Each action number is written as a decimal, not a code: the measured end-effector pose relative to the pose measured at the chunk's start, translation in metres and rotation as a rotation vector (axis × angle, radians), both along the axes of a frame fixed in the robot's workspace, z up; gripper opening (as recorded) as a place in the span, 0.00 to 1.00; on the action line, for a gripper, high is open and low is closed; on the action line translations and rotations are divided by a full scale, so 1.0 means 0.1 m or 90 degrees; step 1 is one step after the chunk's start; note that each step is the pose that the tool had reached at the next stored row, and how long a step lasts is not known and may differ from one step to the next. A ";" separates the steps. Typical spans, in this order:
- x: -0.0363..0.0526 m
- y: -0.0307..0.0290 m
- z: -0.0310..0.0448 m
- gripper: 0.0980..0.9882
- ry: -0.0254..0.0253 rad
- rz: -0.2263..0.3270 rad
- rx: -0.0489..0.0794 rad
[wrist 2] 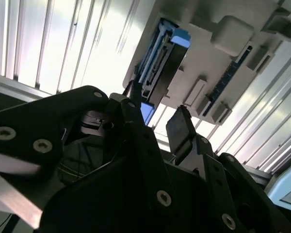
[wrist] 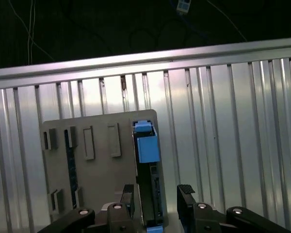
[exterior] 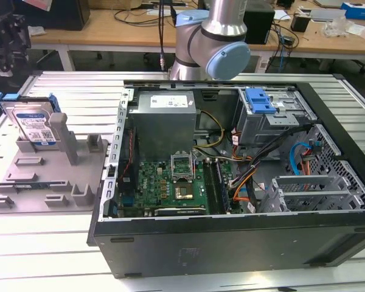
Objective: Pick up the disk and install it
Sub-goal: 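Pick up the disk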
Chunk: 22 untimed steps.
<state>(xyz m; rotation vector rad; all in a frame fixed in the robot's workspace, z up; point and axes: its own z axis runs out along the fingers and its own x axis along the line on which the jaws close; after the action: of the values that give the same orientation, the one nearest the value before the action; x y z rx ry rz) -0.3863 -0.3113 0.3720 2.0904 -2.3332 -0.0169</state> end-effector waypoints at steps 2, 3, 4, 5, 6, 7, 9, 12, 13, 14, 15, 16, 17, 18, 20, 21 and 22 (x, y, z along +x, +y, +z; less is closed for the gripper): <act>-0.091 0.000 -0.010 0.43 0.0000 0.002 0.000; -0.102 -0.001 -0.017 0.43 -0.0001 0.008 0.000; -0.107 -0.001 -0.020 0.43 -0.0001 0.013 0.000; -0.113 -0.001 -0.025 0.43 -0.0001 0.019 0.000; -0.121 -0.001 -0.031 0.43 0.0000 0.030 0.000; -0.128 0.000 -0.036 0.43 0.0000 0.035 0.000; -0.150 -0.001 -0.046 0.43 0.0000 0.041 0.000; -0.168 -0.001 -0.059 0.43 -0.0002 0.044 0.000; -0.174 -0.001 -0.065 0.43 -0.0001 0.044 0.000; -0.177 -0.001 -0.068 0.43 0.0000 0.044 0.000; -0.179 -0.001 -0.077 0.43 0.0000 0.044 0.000; -0.181 -0.001 -0.085 0.43 0.0000 0.044 0.000; -0.183 -0.001 -0.091 0.43 0.0000 0.044 0.000; -0.185 -0.001 -0.103 0.43 0.0000 0.044 0.000; -0.195 0.000 -0.130 0.43 -0.0001 0.044 0.000; -0.198 -0.001 -0.137 0.43 0.0000 0.044 0.000; -0.204 -0.001 -0.151 0.43 0.0000 0.044 0.000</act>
<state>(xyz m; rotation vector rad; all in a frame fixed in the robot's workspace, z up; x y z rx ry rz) -0.4066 -0.3114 0.3569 2.1698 -2.2591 -0.0163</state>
